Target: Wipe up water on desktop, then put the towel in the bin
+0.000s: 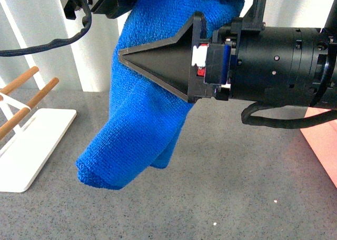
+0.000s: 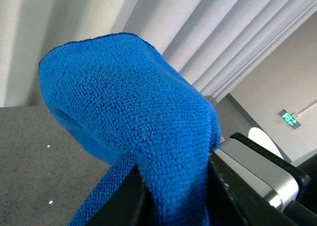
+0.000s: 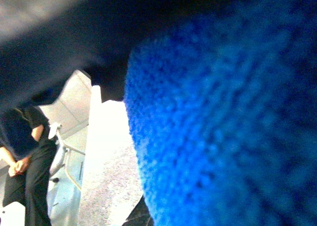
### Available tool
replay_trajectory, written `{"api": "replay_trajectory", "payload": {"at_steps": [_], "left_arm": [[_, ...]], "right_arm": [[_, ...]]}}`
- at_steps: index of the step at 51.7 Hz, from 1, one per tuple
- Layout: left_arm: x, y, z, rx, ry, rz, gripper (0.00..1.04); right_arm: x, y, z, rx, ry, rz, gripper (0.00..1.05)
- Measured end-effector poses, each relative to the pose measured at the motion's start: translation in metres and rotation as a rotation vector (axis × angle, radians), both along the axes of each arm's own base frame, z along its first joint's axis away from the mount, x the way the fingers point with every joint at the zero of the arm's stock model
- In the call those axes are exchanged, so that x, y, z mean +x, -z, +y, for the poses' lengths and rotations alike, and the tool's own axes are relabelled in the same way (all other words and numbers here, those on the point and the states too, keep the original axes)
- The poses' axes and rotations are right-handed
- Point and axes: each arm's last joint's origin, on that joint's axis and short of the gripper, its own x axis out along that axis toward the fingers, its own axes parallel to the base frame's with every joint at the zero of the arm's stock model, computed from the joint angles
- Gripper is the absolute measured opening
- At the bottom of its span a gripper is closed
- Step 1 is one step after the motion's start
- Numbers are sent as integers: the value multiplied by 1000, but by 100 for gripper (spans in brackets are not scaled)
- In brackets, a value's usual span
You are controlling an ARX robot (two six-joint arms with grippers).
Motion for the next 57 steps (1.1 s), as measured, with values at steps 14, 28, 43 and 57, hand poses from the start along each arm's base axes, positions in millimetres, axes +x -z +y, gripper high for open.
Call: {"api": "replay_trajectory", "payload": {"at_steps": [14,28,43,57], "left_arm": [[0,0,0,-1,7,1,77],[-3,0,-2,49,-165,-74,92],[-48,32,60,386,-732,-213,49],[-92,62,98,435,-720,-221,4]], "right_arm": [[1,7,-7,-33,39,20,6],[0,5,-9,-59,57,28,6],[0,4,-16,-91,95,19,6],[-12,5,-24,-119,104,16,6]]}}
